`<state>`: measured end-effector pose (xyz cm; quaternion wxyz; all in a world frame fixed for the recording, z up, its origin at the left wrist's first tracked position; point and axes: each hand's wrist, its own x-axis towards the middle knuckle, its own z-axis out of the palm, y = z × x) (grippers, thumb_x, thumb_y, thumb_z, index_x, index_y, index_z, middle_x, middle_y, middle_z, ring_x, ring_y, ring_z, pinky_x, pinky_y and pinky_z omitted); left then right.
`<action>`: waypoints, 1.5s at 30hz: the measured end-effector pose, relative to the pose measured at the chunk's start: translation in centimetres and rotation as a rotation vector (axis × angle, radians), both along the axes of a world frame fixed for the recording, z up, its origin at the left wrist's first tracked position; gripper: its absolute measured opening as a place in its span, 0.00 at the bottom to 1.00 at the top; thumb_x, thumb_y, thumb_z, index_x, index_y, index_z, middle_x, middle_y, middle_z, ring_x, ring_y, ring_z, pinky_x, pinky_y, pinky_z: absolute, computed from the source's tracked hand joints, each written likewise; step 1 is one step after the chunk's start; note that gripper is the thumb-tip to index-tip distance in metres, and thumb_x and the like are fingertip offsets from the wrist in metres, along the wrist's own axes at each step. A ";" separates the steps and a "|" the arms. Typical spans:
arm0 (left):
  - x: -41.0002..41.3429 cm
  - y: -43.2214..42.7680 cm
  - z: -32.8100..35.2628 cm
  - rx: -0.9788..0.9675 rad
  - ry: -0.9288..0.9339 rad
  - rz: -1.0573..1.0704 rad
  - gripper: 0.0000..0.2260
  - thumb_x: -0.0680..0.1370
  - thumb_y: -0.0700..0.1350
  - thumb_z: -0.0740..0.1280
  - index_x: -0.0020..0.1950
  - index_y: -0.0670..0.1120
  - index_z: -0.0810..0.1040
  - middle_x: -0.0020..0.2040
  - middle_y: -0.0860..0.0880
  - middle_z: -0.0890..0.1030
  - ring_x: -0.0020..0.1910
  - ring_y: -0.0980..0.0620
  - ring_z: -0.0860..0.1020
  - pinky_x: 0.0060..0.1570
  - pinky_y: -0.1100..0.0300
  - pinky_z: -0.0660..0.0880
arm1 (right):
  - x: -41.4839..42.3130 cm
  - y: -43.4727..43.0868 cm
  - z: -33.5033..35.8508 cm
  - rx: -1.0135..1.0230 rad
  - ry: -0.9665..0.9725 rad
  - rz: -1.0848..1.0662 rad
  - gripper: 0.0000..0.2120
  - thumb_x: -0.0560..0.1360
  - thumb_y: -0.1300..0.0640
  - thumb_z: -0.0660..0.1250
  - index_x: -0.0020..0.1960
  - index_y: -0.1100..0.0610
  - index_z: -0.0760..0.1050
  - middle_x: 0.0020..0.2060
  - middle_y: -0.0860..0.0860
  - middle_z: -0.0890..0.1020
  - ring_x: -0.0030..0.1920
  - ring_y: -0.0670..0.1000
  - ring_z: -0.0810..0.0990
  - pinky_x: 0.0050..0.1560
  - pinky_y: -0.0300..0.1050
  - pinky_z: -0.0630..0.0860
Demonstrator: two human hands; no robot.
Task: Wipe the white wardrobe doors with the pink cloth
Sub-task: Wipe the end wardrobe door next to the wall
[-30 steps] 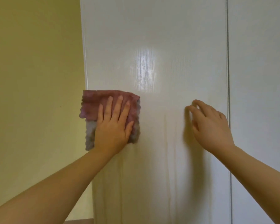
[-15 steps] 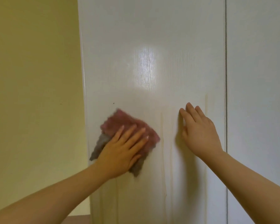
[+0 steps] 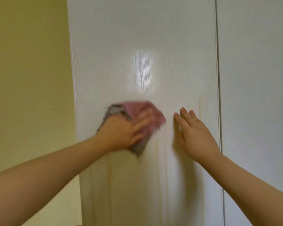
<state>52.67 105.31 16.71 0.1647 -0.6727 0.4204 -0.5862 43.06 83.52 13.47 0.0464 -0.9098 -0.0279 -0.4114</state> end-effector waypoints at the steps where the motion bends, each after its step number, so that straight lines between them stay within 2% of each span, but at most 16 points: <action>1: 0.2 -0.5 1.7 -0.196 -0.003 0.005 0.24 0.79 0.53 0.53 0.72 0.44 0.68 0.71 0.43 0.69 0.34 0.45 0.79 0.32 0.59 0.67 | -0.1 -0.1 0.1 0.001 0.009 0.004 0.28 0.79 0.64 0.50 0.77 0.53 0.46 0.76 0.50 0.45 0.76 0.53 0.43 0.72 0.42 0.44; 3: 0.4 -2.1 2.8 -0.457 -0.017 0.052 0.25 0.79 0.52 0.52 0.72 0.42 0.68 0.71 0.41 0.69 0.60 0.38 0.76 0.55 0.47 0.68 | -0.3 -0.4 0.2 0.019 0.038 0.029 0.29 0.79 0.66 0.49 0.77 0.53 0.46 0.76 0.49 0.45 0.76 0.51 0.42 0.72 0.40 0.42; 5: 0.9 -4.3 -0.7 -0.283 -0.064 0.009 0.24 0.79 0.52 0.52 0.71 0.42 0.70 0.70 0.41 0.70 0.68 0.36 0.68 0.67 0.42 0.56 | -0.6 -0.7 0.5 0.041 0.082 0.083 0.30 0.78 0.67 0.50 0.76 0.53 0.45 0.76 0.49 0.45 0.76 0.50 0.42 0.71 0.38 0.41; 8: -0.1 -3.8 -4.3 0.232 0.009 0.002 0.23 0.79 0.53 0.53 0.71 0.45 0.70 0.71 0.44 0.69 0.56 0.41 0.79 0.57 0.48 0.71 | -1.4 -1.5 1.2 0.025 0.131 0.134 0.32 0.76 0.67 0.52 0.76 0.54 0.45 0.76 0.49 0.48 0.76 0.49 0.44 0.72 0.40 0.43; 10: -0.2 -2.8 -1.5 0.199 -0.003 0.000 0.24 0.78 0.53 0.53 0.71 0.47 0.70 0.70 0.44 0.70 0.34 0.48 0.80 0.35 0.61 0.70 | -2.3 -2.3 1.3 0.052 0.063 0.104 0.32 0.75 0.69 0.52 0.76 0.55 0.48 0.76 0.50 0.52 0.75 0.50 0.49 0.72 0.41 0.45; 11: -0.1 -2.7 0.0 0.044 0.002 0.001 0.24 0.78 0.53 0.53 0.71 0.46 0.69 0.70 0.44 0.70 0.34 0.47 0.79 0.33 0.61 0.68 | -2.7 -3.0 1.3 0.090 -0.015 0.068 0.31 0.75 0.69 0.53 0.76 0.56 0.52 0.75 0.52 0.56 0.75 0.51 0.53 0.72 0.42 0.48; 13: 0.2 -3.1 1.9 -0.307 -0.009 0.035 0.24 0.78 0.52 0.53 0.72 0.43 0.67 0.71 0.42 0.69 0.56 0.42 0.77 0.49 0.51 0.72 | -3.3 -4.5 0.8 0.164 -0.164 -0.046 0.28 0.75 0.69 0.55 0.74 0.59 0.59 0.73 0.55 0.61 0.73 0.54 0.59 0.71 0.46 0.54; 15: 0.4 -5.2 -0.1 -0.329 -0.031 0.009 0.24 0.79 0.51 0.52 0.71 0.42 0.69 0.70 0.40 0.70 0.68 0.38 0.68 0.65 0.42 0.60 | -3.9 -6.1 -0.1 0.176 -0.168 -0.196 0.25 0.76 0.66 0.55 0.73 0.58 0.60 0.74 0.55 0.60 0.73 0.55 0.58 0.70 0.50 0.56; 17: 0.0 -6.7 -3.4 0.021 -0.029 -0.050 0.23 0.79 0.52 0.53 0.70 0.44 0.71 0.69 0.43 0.71 0.69 0.38 0.68 0.67 0.41 0.57 | -4.0 -6.9 -0.9 0.185 -0.052 -0.296 0.26 0.79 0.61 0.52 0.76 0.54 0.53 0.76 0.52 0.52 0.75 0.54 0.51 0.71 0.50 0.52; 19: -0.1 -6.1 -3.0 0.282 -0.024 -0.048 0.23 0.78 0.55 0.53 0.70 0.48 0.72 0.70 0.47 0.71 0.64 0.42 0.72 0.63 0.44 0.66 | -3.9 -7.3 -1.4 0.188 0.063 -0.309 0.27 0.80 0.56 0.50 0.76 0.48 0.43 0.76 0.49 0.44 0.76 0.54 0.44 0.72 0.51 0.49; 22: 0.2 -5.6 0.6 0.001 -0.034 -0.010 0.24 0.77 0.56 0.54 0.71 0.49 0.69 0.71 0.46 0.70 0.61 0.43 0.75 0.56 0.46 0.72 | -3.1 -7.4 -1.6 0.213 0.207 -0.249 0.29 0.81 0.48 0.50 0.75 0.45 0.37 0.76 0.48 0.39 0.76 0.55 0.43 0.72 0.56 0.46; 25: 0.0 -7.5 -0.2 -0.258 -0.011 0.003 0.25 0.77 0.55 0.54 0.71 0.47 0.70 0.71 0.42 0.70 0.70 0.40 0.64 0.67 0.40 0.57 | -2.4 -7.2 -2.1 0.233 0.252 -0.259 0.32 0.80 0.43 0.51 0.75 0.45 0.33 0.74 0.48 0.34 0.75 0.55 0.39 0.72 0.60 0.46; 30: 0.0 -7.3 1.4 0.176 -0.089 -0.002 0.26 0.76 0.60 0.53 0.71 0.52 0.70 0.71 0.46 0.70 0.62 0.42 0.75 0.56 0.44 0.70 | -2.1 -6.9 -2.4 0.201 0.252 -0.306 0.38 0.77 0.40 0.55 0.74 0.45 0.31 0.74 0.48 0.32 0.75 0.55 0.38 0.70 0.65 0.49; 35: -0.6 -12.4 3.9 -0.354 -0.021 0.055 0.27 0.76 0.59 0.50 0.72 0.52 0.68 0.73 0.44 0.67 0.72 0.39 0.63 0.68 0.40 0.48 | -2.0 -7.0 -2.7 0.160 0.251 -0.348 0.42 0.76 0.40 0.59 0.73 0.44 0.30 0.74 0.48 0.33 0.75 0.55 0.40 0.69 0.66 0.50; 40: -0.2 -13.1 1.2 0.243 -0.100 -0.061 0.25 0.77 0.59 0.53 0.71 0.50 0.71 0.71 0.44 0.70 0.69 0.40 0.69 0.65 0.40 0.63 | -2.2 -7.6 -2.7 0.097 0.253 -0.353 0.41 0.76 0.42 0.61 0.74 0.45 0.34 0.74 0.49 0.33 0.75 0.55 0.41 0.68 0.68 0.49; 45: -0.3 -14.8 5.9 -0.264 -0.119 0.019 0.26 0.75 0.58 0.53 0.69 0.49 0.73 0.69 0.43 0.72 0.68 0.39 0.69 0.66 0.41 0.56 | -2.5 -8.4 -2.6 0.116 0.297 -0.321 0.41 0.77 0.45 0.60 0.73 0.42 0.31 0.73 0.46 0.31 0.75 0.53 0.38 0.69 0.66 0.44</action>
